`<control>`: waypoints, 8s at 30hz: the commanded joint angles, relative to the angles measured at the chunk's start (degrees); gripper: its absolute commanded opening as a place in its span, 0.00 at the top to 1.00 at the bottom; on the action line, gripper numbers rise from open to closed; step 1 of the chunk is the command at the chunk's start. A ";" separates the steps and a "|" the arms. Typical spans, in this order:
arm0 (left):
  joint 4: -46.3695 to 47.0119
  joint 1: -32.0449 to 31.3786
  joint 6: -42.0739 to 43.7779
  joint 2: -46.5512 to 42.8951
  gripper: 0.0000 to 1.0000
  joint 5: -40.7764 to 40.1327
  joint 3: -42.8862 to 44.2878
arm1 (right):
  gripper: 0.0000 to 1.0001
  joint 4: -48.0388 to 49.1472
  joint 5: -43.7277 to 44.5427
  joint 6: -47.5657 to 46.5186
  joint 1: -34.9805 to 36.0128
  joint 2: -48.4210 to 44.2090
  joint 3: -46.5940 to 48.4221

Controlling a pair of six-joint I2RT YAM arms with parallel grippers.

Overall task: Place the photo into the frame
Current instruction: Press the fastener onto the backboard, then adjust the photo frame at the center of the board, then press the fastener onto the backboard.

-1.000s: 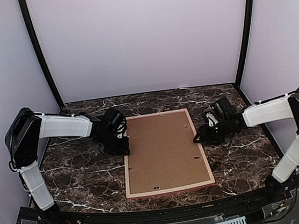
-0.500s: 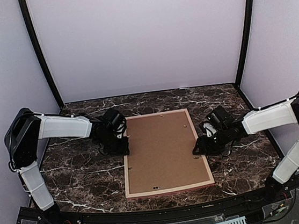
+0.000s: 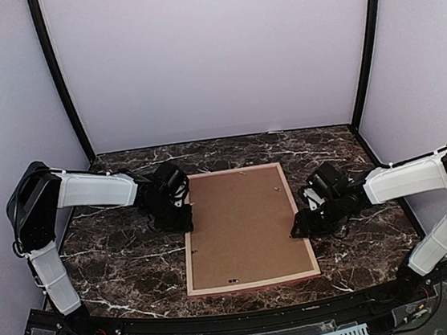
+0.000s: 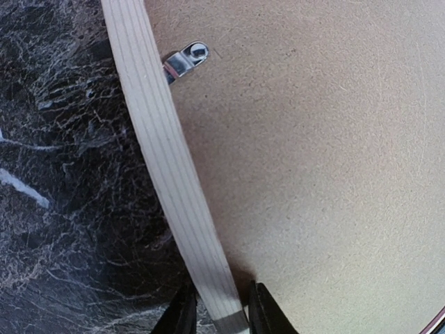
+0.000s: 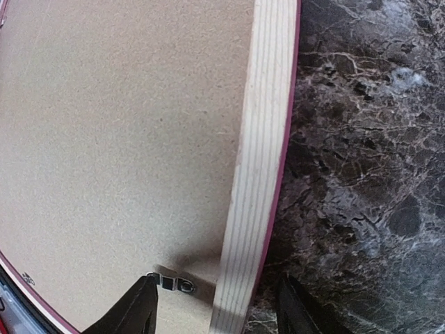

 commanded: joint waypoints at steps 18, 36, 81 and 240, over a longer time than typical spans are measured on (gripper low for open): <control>-2.65 0.38 0.61 -0.49 0.73 -2.63 -0.56 | 0.41 -4.37 8.56 -2.80 4.58 2.94 2.34; -2.69 0.34 0.70 -0.14 0.73 -0.38 -0.23 | 0.60 -4.47 12.71 -0.37 4.98 5.89 6.34; -2.45 0.34 0.70 -0.23 0.74 0.02 -1.03 | 0.77 -2.63 2.08 -0.05 -1.18 6.42 2.79; -1.88 -0.75 -0.53 -6.36 0.82 2.31 -6.59 | 0.71 -11.80 -4.42 -15.11 -12.38 30.36 31.55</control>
